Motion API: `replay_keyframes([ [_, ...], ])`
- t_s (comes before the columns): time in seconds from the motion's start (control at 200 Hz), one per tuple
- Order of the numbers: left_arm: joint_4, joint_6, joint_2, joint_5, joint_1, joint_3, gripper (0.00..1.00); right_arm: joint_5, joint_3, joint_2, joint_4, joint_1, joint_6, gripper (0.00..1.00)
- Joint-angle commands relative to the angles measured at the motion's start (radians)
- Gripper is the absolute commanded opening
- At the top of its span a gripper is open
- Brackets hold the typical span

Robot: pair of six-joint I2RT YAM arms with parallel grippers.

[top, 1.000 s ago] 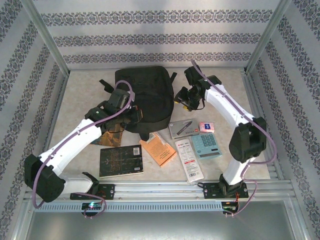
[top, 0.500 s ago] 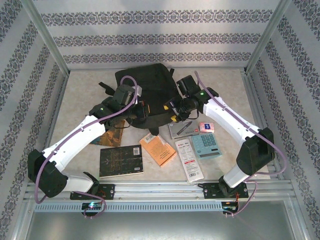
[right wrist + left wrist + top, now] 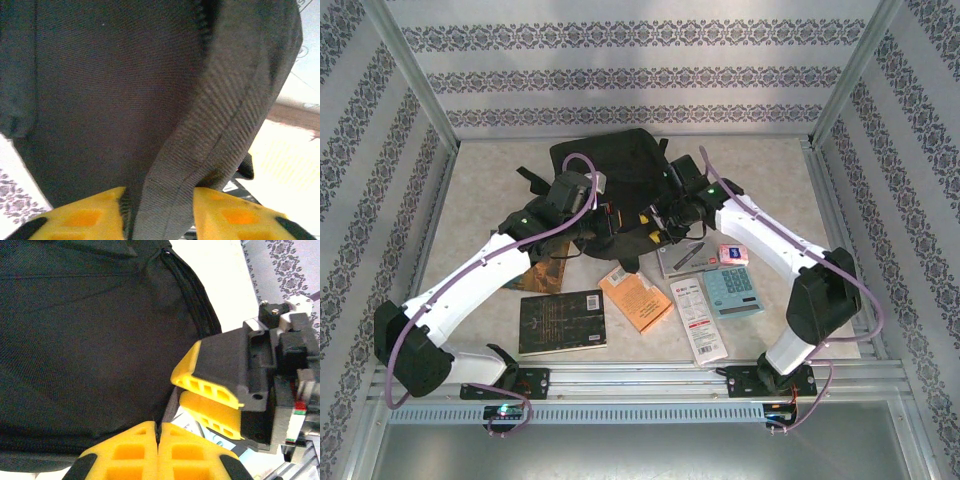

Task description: Pack the student bag

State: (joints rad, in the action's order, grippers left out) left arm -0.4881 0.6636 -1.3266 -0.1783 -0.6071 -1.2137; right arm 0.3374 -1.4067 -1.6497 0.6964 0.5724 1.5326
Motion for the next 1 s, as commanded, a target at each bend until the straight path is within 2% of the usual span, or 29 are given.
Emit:
replay_keyframes([
  [0.0,0.023,0.007,0.043,0.017,-0.012,0.008,0.00,-0.033,-0.006,-0.015,0.069,0.008,-0.033,0.29],
  [0.12,0.016,0.007,0.058,0.039,-0.011,0.033,0.00,-0.063,-0.012,-0.015,0.112,-0.004,-0.083,0.13],
  [0.265,-0.025,-0.009,0.085,0.095,-0.009,0.057,0.00,-0.077,-0.004,-0.008,0.142,-0.020,-0.118,0.00],
  [0.625,-0.070,-0.007,0.159,0.138,0.057,0.139,0.00,-0.074,0.041,0.019,0.140,-0.049,-0.164,0.00],
  [0.824,-0.078,-0.009,0.196,0.104,0.131,0.177,0.00,-0.065,0.044,0.011,0.140,-0.054,-0.217,0.00],
  [0.929,-0.058,-0.015,0.195,0.055,0.143,0.185,0.00,-0.047,0.033,0.000,0.126,-0.052,-0.240,0.00],
  [0.994,-0.030,-0.012,0.190,0.009,0.142,0.188,0.00,-0.028,0.000,-0.012,0.138,-0.047,-0.249,0.22],
])
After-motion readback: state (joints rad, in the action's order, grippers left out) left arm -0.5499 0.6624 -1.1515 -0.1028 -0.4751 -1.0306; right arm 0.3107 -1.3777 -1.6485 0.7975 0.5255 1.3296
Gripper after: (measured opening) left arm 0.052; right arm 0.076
